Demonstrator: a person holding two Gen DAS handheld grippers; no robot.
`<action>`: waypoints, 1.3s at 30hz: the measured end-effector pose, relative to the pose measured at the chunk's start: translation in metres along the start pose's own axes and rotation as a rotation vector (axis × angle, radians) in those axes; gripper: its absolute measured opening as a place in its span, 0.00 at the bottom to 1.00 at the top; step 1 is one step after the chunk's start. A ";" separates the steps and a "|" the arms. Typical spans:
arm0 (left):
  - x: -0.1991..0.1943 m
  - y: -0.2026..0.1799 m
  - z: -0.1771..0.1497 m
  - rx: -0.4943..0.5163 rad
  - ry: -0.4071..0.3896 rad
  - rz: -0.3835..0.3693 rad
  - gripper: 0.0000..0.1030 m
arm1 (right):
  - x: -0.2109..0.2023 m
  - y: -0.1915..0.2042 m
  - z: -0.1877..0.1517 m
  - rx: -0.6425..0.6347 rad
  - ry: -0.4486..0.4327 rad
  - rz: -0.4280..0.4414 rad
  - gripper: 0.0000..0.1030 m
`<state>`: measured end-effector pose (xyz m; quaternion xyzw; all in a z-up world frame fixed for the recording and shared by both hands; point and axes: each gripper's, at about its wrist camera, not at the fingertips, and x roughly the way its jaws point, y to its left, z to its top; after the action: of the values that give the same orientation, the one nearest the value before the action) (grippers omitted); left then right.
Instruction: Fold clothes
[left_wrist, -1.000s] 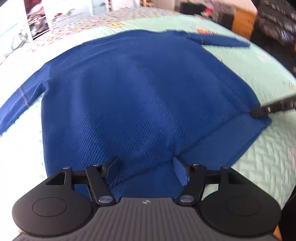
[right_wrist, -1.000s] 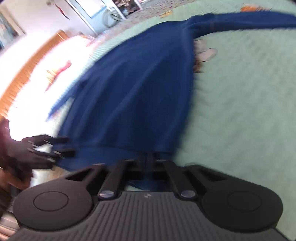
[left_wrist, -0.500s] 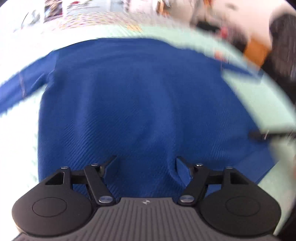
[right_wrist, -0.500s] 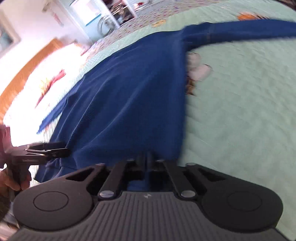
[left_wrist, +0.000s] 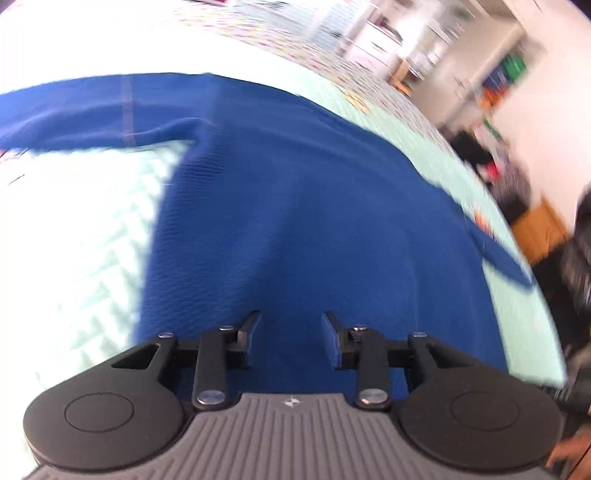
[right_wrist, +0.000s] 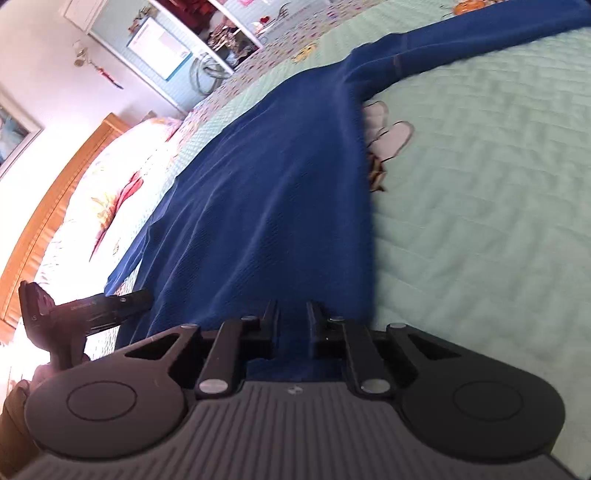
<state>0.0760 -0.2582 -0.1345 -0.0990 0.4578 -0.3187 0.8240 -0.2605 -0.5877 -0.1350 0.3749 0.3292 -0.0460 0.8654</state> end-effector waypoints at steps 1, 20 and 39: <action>-0.003 -0.002 0.004 -0.006 -0.019 -0.005 0.40 | -0.004 0.004 -0.001 -0.008 -0.013 -0.013 0.17; 0.017 0.055 0.037 -0.218 -0.129 -0.105 0.52 | 0.073 0.037 0.025 0.036 0.040 0.093 0.38; 0.006 0.053 0.021 -0.076 -0.210 -0.080 0.74 | 0.144 0.082 0.131 -0.046 0.031 0.137 0.47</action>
<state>0.1184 -0.2237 -0.1508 -0.1813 0.3764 -0.3214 0.8498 -0.0514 -0.5938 -0.1060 0.3772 0.3171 0.0266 0.8697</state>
